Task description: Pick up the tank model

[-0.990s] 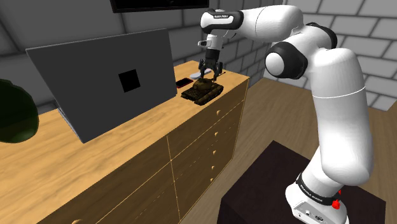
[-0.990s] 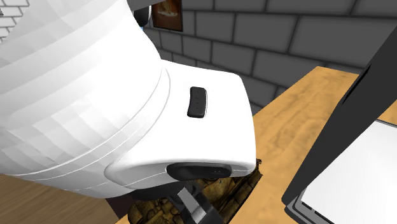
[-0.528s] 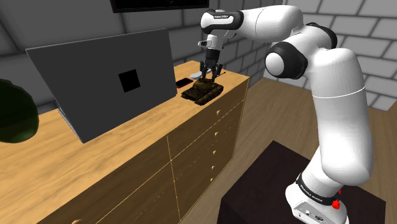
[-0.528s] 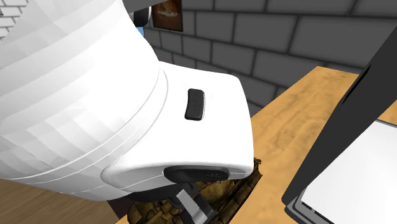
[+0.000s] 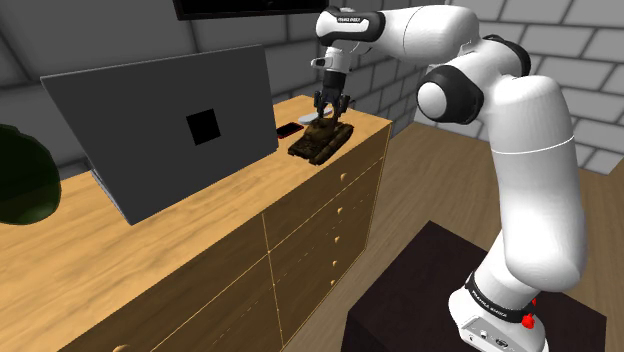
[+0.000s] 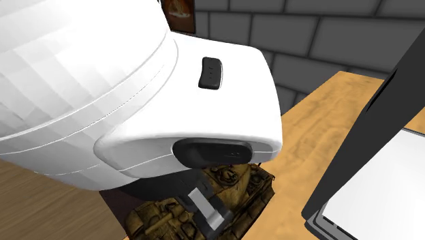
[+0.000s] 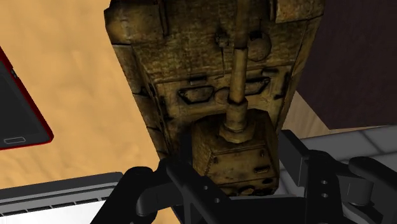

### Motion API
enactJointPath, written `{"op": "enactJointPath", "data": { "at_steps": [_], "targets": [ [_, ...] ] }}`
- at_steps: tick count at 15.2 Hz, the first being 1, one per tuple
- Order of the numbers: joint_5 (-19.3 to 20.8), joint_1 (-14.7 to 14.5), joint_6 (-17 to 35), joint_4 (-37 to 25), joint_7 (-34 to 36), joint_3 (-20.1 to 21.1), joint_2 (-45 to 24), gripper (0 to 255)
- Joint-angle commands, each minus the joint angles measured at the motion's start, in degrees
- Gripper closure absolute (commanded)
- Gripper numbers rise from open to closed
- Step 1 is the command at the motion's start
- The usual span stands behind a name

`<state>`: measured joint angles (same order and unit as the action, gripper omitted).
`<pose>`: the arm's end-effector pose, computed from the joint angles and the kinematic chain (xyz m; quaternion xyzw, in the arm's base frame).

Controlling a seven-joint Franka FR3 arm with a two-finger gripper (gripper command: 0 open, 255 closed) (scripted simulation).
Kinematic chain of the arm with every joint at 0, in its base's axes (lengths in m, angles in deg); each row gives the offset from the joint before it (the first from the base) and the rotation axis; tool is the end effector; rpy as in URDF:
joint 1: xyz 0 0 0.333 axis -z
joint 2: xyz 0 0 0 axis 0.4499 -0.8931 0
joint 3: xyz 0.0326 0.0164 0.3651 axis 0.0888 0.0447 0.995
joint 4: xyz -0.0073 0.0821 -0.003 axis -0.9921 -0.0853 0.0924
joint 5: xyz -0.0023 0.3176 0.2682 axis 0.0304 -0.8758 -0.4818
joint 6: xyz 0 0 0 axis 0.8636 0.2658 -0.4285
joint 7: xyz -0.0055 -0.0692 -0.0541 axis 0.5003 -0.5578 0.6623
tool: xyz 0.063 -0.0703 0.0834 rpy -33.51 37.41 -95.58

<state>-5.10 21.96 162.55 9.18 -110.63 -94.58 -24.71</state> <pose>0.7149 -0.1233 0.5140 -0.6838 -0.7092 -0.0765 0.1536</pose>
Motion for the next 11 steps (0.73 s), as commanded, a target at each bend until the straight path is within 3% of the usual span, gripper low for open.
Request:
{"op": "enactJointPath", "data": {
  "at_steps": [1, 11],
  "targets": [
    [-0.2, 0.5, -1.7, -2.4, 0.5, 0.1, -0.5, 255],
    [-1.6, 3.6, -10.1, -14.2, 3.2, 0.7, -3.2, 255]
  ]
}}
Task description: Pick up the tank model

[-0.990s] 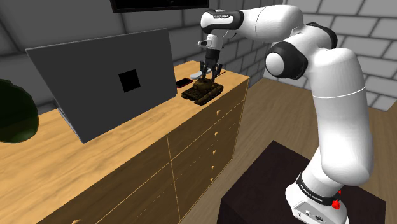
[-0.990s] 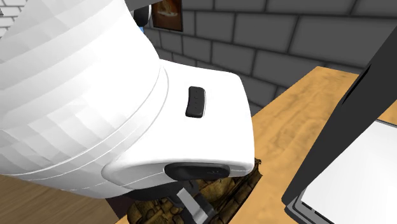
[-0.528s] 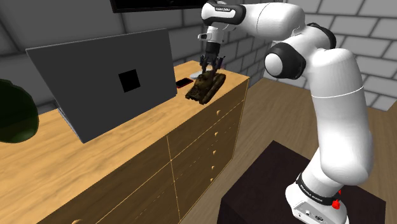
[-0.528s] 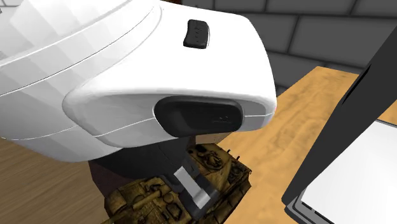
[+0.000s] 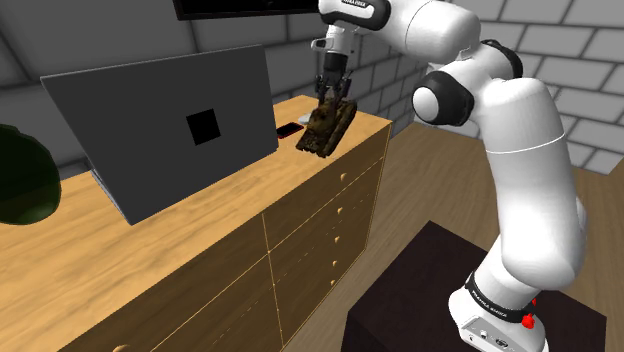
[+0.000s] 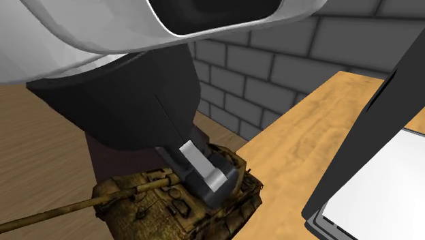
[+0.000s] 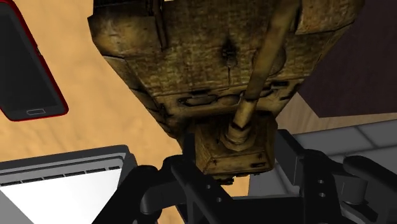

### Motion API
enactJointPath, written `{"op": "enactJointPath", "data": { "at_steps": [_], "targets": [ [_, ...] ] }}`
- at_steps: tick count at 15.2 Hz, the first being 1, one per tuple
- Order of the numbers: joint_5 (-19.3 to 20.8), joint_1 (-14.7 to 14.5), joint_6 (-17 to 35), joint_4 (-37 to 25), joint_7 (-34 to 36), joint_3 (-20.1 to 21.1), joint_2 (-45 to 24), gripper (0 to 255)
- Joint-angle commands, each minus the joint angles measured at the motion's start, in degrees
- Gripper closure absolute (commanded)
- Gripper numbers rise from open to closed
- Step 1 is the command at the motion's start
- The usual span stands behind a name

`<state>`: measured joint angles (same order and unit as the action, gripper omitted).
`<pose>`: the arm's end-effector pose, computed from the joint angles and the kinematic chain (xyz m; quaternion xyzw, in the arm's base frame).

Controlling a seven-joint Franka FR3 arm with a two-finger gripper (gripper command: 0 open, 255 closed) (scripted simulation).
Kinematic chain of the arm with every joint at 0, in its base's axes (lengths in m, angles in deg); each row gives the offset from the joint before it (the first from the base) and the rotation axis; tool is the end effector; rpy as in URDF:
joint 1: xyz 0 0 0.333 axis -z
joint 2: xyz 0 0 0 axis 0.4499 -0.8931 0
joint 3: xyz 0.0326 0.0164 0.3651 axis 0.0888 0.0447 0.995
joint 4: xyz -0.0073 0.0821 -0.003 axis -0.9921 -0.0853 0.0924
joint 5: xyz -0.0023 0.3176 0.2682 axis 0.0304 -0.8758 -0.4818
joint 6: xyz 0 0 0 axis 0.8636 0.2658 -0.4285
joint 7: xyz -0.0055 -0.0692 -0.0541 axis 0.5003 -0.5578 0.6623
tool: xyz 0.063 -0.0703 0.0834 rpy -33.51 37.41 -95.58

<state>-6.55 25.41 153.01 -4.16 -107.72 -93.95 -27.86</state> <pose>0.7187 -0.1265 0.5713 -0.6839 -0.7091 -0.0764 0.1537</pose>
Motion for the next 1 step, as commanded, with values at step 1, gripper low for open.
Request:
{"op": "enactJointPath", "data": {
  "at_steps": [1],
  "targets": [
    [-0.1, 0.1, -0.6, -0.9, 0.3, 0.1, -0.1, 255]
  ]
}}
